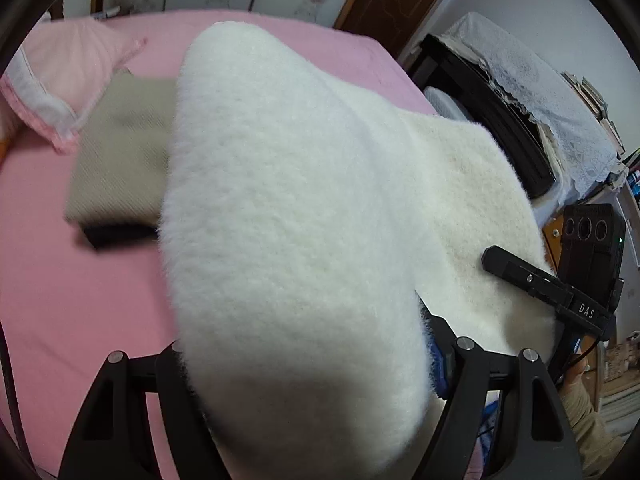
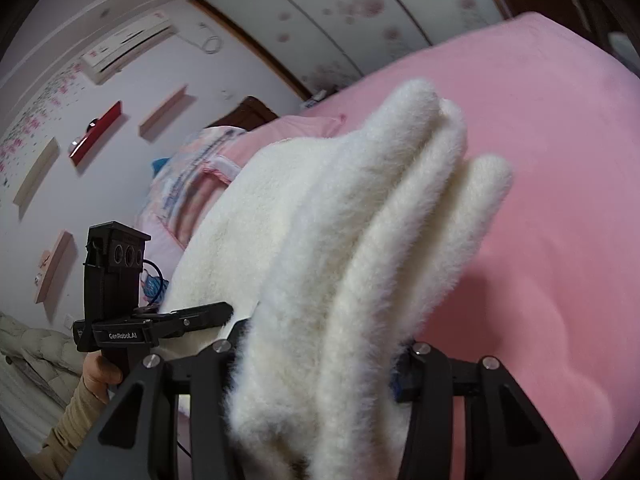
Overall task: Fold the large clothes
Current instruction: 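Carry the bundle with both grippers and lay it on the clothes stack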
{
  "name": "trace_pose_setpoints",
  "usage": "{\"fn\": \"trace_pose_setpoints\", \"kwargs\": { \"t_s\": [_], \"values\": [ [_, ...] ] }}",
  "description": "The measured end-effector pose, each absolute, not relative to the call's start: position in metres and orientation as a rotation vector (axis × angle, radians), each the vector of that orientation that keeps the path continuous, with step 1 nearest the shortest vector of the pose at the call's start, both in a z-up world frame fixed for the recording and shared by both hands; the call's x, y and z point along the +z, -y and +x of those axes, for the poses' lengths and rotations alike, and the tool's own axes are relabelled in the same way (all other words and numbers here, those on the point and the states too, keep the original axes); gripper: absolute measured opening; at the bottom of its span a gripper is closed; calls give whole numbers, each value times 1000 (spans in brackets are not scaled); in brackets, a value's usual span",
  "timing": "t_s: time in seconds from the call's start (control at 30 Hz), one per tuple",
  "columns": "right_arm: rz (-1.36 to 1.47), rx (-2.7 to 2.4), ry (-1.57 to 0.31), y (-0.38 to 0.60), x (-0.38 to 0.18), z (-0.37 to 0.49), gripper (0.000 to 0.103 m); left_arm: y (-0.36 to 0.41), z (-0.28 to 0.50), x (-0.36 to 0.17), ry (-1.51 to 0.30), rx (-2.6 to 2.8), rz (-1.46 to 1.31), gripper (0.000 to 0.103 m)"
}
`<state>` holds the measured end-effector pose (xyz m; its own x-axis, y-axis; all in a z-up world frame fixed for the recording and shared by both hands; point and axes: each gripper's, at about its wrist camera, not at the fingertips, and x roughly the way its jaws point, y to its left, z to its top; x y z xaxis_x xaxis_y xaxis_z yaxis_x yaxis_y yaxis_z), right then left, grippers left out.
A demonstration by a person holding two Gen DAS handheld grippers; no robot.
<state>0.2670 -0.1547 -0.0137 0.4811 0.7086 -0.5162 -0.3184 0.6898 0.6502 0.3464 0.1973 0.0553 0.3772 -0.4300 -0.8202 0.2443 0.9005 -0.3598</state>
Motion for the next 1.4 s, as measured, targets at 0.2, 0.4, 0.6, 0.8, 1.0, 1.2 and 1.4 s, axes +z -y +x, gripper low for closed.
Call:
{"fn": "trace_pose_setpoints", "kwargs": {
  "t_s": [0.2, 0.4, 0.6, 0.8, 1.0, 1.2, 1.4],
  "values": [
    [540, 706, -769, 68, 22, 367, 46, -289, 448, 106, -1029, -371, -151, 76],
    [606, 701, -732, 1, 0, 462, 46, -378, 548, 81, -1008, -340, -152, 76],
    [635, 645, -862, -49, -91, 529, 46, -388, 627, -21, -1127, -226, -234, 78],
    [622, 595, -906, -49, -162, 529, 53, -422, 611, -91, -1098, -275, -472, 99],
    [493, 572, -905, -60, -144, 526, 62, -416, 602, -77, -1052, -219, -386, 103],
    [301, 465, -942, -70, -116, 518, 77, -390, 584, -43, -968, -55, -172, 103],
    [225, 413, -923, -45, -84, 477, 77, -368, 521, 1, -898, 45, -88, 103]
  ]
}}
